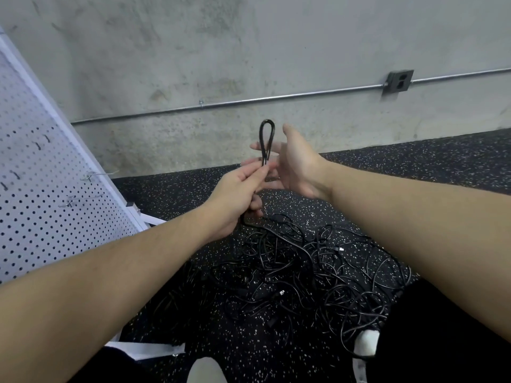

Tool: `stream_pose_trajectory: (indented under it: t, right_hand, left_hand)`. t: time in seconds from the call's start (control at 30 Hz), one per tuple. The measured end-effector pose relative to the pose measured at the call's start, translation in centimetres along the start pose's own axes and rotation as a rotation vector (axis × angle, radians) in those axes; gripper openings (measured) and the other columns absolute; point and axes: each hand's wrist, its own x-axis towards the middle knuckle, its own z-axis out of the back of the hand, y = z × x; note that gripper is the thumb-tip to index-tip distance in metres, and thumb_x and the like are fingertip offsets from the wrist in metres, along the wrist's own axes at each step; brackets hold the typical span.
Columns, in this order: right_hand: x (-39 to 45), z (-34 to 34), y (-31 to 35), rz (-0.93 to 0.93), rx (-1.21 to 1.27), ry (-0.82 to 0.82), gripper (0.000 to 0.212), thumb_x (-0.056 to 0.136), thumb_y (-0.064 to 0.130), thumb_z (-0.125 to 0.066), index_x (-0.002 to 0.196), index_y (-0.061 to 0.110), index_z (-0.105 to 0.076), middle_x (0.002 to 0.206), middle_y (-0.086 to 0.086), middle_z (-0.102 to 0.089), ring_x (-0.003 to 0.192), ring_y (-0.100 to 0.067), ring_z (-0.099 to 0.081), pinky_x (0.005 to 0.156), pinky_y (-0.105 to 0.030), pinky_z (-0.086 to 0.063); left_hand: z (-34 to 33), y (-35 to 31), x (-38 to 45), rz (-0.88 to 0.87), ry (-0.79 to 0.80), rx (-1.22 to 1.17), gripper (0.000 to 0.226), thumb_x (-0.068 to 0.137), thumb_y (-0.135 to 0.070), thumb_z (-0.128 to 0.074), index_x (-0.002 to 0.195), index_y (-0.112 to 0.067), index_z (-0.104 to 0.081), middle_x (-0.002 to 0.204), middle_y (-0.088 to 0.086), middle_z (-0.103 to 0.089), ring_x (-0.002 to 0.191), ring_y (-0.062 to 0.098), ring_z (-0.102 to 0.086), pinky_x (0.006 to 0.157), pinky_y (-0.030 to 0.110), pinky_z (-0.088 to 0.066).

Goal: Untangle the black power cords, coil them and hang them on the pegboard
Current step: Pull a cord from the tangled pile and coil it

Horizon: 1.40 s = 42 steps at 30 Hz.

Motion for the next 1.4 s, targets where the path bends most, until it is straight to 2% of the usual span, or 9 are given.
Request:
stream_pose_trajectory:
  t: [0.23, 0.37, 0.5, 0.63, 0.87, 0.97, 1.03, 1.17, 1.4]
  right_hand:
    - [-1.7, 2.3, -2.1, -0.064, -0.930, 0.400, 0.034, 0.102, 0.023, -0.040, 0.132, 0.028, -0.057, 0.113, 0.008, -0.075, 0.113, -0.015, -0.068, 0.109, -0.054, -0.044]
    - [-2.4, 2.4, -2.7, -0.199, -1.013, 0.534, 0.023, 0.102, 0.031, -0.051, 0.122, 0.030, -0.061, 0.090, 0.007, -0.076, 0.094, -0.015, -0.070, 0.088, -0.041, -0.047]
    - [-2.7, 3.1, -2.4, -0.209, -1.027, 0.461, 0.024, 0.103, 0.035, -0.057, 0.089, 0.016, -0.061, 0.057, 0.004, -0.054, 0.054, -0.012, -0.056, 0.076, -0.037, -0.057]
    - [-3.0, 4.5, -1.7, -0.142, -1.114, 0.367, 0.040, 0.097, 0.049, -0.061, 0.073, 0.017, -0.057, 0.056, 0.004, -0.049, 0.049, -0.014, -0.045, 0.061, -0.031, -0.049]
    - [-3.9, 6.8, -1.2, -0.086, -0.914, 0.348, 0.014, 0.101, 0.024, -0.060, 0.109, 0.018, -0.071, 0.065, 0.003, -0.046, 0.053, -0.007, -0.051, 0.071, -0.029, -0.060]
    - [-3.9, 6.6, -0.6, 0.054, -0.824, 0.201, 0.017, 0.094, 0.031, -0.071, 0.107, 0.021, -0.072, 0.061, -0.001, -0.050, 0.048, -0.009, -0.053, 0.058, -0.023, -0.057]
    - [-3.8, 6.6, -0.2, 0.129, -0.831, 0.040, 0.023, 0.084, 0.042, -0.080, 0.089, 0.021, -0.070, 0.060, -0.004, -0.054, 0.047, -0.013, -0.051, 0.053, -0.024, -0.051]
    - [-3.6, 7.2, -0.1, 0.162, -0.845, -0.164, 0.047, 0.077, 0.054, -0.082, 0.072, 0.026, -0.045, 0.041, 0.014, -0.045, 0.040, -0.009, -0.044, 0.046, -0.021, -0.039]
    - [-3.5, 6.7, 0.6, 0.171, -0.392, 0.036, 0.030, 0.107, 0.033, -0.044, 0.106, 0.015, -0.068, 0.061, 0.011, -0.037, 0.052, -0.008, -0.029, 0.048, -0.022, -0.026]
  left_hand:
    - [-0.4, -0.5, 1.3, -0.079, -0.072, -0.120, 0.028, 0.106, -0.030, -0.053, 0.129, -0.031, -0.069, 0.067, -0.009, -0.042, 0.049, 0.006, -0.029, 0.041, 0.020, -0.030]
    - [-0.9, -0.6, 1.6, -0.102, -0.084, -0.127, 0.026, 0.108, -0.031, -0.051, 0.127, -0.032, -0.069, 0.069, -0.009, -0.042, 0.048, 0.006, -0.026, 0.038, 0.018, -0.024]
    - [-1.1, -0.5, 2.0, -0.118, -0.195, 0.008, 0.028, 0.108, -0.033, -0.048, 0.128, -0.034, -0.068, 0.072, -0.009, -0.045, 0.048, 0.007, -0.025, 0.038, 0.020, -0.023]
    - [-0.6, 0.0, 2.5, -0.077, -0.283, 0.158, 0.033, 0.111, -0.036, -0.040, 0.137, -0.033, -0.060, 0.073, -0.005, -0.045, 0.044, 0.005, -0.030, 0.042, 0.023, -0.029]
    - [1.1, 0.7, 1.6, 0.092, -0.216, 0.384, 0.063, 0.102, -0.061, -0.045, 0.150, -0.021, -0.044, 0.070, -0.001, -0.051, 0.055, 0.009, -0.041, 0.055, 0.029, -0.044]
    - [0.7, 0.7, 0.9, 0.085, -0.122, 0.515, 0.086, 0.080, -0.072, -0.068, 0.149, -0.026, -0.045, 0.124, 0.014, -0.066, 0.100, 0.026, -0.068, 0.097, 0.051, -0.053]
    - [0.3, 0.6, 1.0, 0.078, -0.102, 0.521, 0.084, 0.075, -0.066, -0.077, 0.145, -0.030, -0.048, 0.123, 0.003, -0.061, 0.124, 0.032, -0.060, 0.105, 0.051, -0.048]
    - [-0.1, 0.3, 1.6, 0.008, -0.049, 0.611, 0.050, 0.089, -0.041, -0.077, 0.134, -0.032, -0.056, 0.094, 0.001, -0.062, 0.082, 0.014, -0.067, 0.072, 0.028, -0.053]
    - [-0.9, 1.6, 1.5, -0.039, 0.004, 0.652, 0.015, 0.101, -0.027, -0.054, 0.111, -0.029, -0.065, 0.062, -0.017, -0.057, 0.045, 0.003, -0.043, 0.046, 0.020, -0.035]
